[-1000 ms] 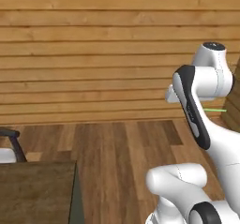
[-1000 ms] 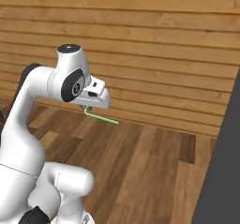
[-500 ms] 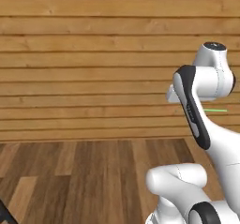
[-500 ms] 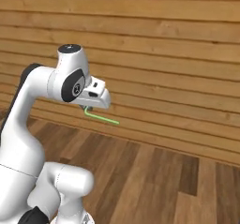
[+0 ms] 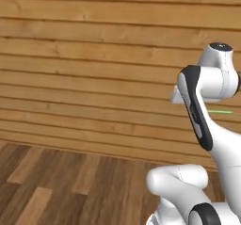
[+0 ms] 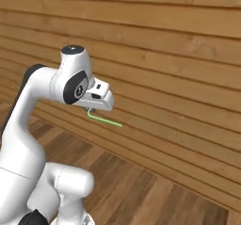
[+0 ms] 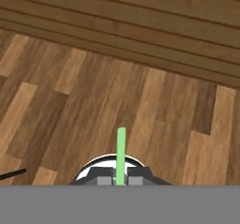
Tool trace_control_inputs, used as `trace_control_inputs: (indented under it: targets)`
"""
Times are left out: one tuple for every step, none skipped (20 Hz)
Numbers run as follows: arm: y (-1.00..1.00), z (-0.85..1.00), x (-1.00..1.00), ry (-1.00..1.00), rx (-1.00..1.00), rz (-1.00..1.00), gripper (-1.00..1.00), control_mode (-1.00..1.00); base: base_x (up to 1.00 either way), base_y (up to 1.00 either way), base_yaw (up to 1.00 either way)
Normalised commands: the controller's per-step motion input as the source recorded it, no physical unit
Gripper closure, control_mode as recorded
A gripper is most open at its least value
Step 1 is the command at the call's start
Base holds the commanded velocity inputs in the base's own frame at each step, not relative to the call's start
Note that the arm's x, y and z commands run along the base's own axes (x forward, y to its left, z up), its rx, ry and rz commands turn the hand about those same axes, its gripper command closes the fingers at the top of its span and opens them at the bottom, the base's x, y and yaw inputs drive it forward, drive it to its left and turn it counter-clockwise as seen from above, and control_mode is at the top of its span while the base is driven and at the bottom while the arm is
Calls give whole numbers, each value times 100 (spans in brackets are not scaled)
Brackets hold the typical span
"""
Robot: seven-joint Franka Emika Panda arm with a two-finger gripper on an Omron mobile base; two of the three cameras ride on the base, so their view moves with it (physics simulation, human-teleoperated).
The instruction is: Take a straw from the drawer in front and place it inside the glass cup on the dining counter.
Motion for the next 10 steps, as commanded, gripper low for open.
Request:
trace_control_inputs:
  targets:
    - [0,0,0,0,0,0,100,100,100,0,64]
    - [0,0,0,0,0,0,100,100,100,0,67]
    - [0,0,0,0,0,0,100,100,100,0,71]
    - [0,0,0,0,0,0,100,100,100,0,71]
    - [0,0,0,0,0,0,100,100,100,0,71]
    - [0,0,0,0,0,0,100,100,100,0,71]
    - [0,0,0,0,0,0,100,100,100,0,69]
    - [0,0,0,0,0,0,100,100,100,0,69]
    - [0,0,0,0,0,0,100,100,100,0,68]
    - [0,0,0,0,0,0,100,100,100,0,67]
